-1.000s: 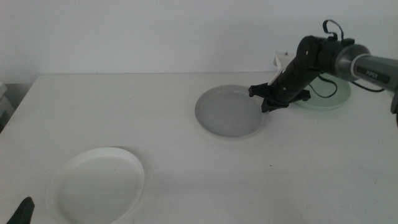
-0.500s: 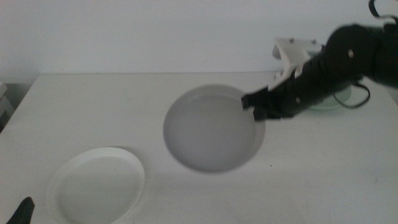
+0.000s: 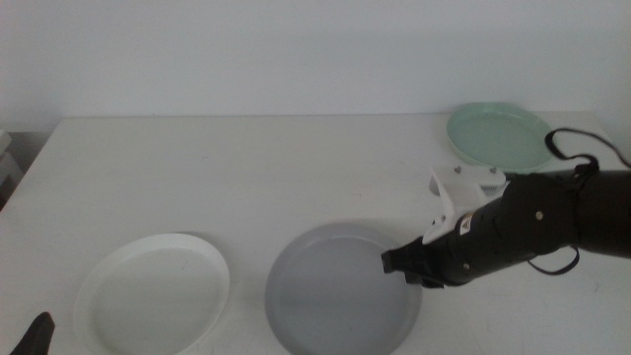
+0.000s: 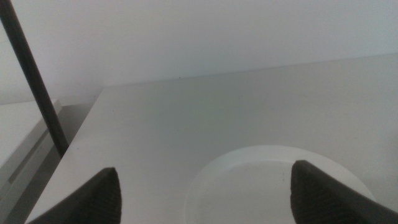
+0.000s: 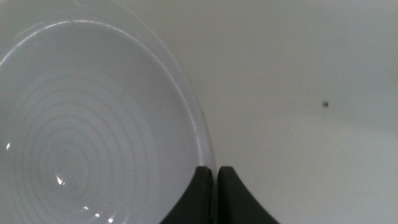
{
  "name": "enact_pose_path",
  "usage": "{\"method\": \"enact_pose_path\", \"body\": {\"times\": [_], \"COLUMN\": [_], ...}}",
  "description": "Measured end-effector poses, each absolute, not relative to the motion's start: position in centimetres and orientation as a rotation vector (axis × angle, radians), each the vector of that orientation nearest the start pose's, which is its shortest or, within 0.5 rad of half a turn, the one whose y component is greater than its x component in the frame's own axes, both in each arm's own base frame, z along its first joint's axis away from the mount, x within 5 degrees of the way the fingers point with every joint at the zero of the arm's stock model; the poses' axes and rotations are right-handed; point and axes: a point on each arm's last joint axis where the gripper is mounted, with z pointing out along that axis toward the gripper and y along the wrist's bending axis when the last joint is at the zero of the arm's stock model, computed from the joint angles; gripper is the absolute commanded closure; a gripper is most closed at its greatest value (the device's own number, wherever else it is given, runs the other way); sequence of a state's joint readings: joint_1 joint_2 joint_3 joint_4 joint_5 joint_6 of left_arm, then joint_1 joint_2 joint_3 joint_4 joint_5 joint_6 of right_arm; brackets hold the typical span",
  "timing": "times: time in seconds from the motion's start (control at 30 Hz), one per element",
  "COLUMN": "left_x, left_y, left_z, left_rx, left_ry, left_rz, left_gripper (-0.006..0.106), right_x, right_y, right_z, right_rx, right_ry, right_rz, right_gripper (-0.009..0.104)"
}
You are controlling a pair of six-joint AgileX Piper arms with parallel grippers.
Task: Stack the three bowls on top of each other.
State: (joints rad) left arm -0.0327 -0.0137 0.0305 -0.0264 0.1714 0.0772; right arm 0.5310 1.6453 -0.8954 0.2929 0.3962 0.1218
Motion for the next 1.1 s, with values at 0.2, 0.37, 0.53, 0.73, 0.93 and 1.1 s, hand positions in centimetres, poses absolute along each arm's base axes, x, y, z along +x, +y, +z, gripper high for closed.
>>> {"method": "enact_pose_path", "body": {"times": [0.2, 0.37, 0.53, 0.73, 0.93, 1.1], "left_x": [5.6, 5.6, 5.6, 5.6, 5.6, 5.6], "left_y": [-0.2, -0.2, -0.2, -0.2, -0.2, -0.2], "left_z": [18.8, 18.8, 18.8, 18.8, 18.8, 18.8], "left_rx": [0.073, 0.073, 0.073, 0.073, 0.073, 0.073], "left_ry": [1.67, 1.67, 1.67, 1.67, 1.67, 1.67], "left_rz": [0.01, 0.01, 0.01, 0.01, 0.01, 0.01], "left_gripper": [-0.004, -0.004, -0.004, -0.004, -0.004, -0.004], "right_x": [27.0, 27.2, 27.4, 27.4, 27.2, 28.0], "right_y": [17.0, 17.2, 17.2, 17.2, 17.2, 16.2], "right_z": [17.1, 15.8, 15.6, 15.6, 16.1, 20.4], "right_rx": [-0.207, -0.192, -0.184, -0.191, -0.2, -0.184], "right_ry": [2.706, 2.736, 2.734, 2.725, 2.727, 2.688], "right_rz": [0.442, 0.432, 0.433, 0.432, 0.437, 0.474], "right_gripper": [0.096, 0.096, 0.094, 0.072, 0.038, 0.029]}}
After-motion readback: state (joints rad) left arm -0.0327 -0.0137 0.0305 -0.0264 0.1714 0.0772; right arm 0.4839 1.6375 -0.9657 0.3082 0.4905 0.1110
